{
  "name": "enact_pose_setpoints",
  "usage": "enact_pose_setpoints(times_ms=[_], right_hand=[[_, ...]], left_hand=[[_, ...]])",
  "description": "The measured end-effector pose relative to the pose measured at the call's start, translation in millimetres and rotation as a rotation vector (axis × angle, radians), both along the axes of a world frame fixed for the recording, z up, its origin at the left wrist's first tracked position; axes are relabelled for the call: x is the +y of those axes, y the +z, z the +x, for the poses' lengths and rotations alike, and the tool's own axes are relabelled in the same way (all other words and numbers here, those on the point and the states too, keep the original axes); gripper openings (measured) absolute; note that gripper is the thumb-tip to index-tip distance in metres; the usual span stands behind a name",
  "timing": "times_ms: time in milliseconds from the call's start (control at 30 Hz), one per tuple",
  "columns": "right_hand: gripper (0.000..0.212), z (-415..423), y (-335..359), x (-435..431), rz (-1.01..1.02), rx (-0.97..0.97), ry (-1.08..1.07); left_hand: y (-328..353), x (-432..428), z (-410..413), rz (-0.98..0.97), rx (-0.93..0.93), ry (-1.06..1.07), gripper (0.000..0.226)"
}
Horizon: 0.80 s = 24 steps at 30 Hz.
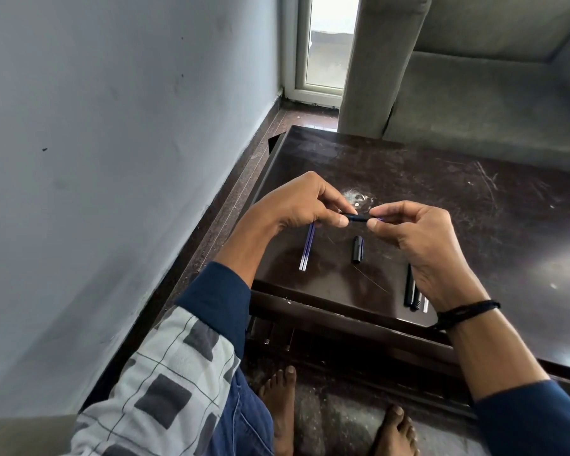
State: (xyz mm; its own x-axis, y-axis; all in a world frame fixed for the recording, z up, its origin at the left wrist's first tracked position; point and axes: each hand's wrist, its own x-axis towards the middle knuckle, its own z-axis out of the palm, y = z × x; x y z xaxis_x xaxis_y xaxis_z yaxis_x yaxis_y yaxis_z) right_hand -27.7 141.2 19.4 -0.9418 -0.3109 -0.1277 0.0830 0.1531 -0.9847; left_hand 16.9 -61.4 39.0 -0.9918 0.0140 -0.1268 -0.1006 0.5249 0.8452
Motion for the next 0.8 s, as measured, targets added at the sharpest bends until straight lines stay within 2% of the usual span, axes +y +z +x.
enact_pose_setpoints(times_ms=[433,800], right_hand=[[0.02,0.3,0.2,0.2,0.012,0.042,0.021],[0.007,-0.7,-3.0,-1.6,0.062,0.066,0.021]], left_hand=[[-2.2,0.7,-1.6,0.007,-0.016,0.008,0.02],[-1.5,1.3,-0.8,0.022,-0.012,0.001,0.02]])
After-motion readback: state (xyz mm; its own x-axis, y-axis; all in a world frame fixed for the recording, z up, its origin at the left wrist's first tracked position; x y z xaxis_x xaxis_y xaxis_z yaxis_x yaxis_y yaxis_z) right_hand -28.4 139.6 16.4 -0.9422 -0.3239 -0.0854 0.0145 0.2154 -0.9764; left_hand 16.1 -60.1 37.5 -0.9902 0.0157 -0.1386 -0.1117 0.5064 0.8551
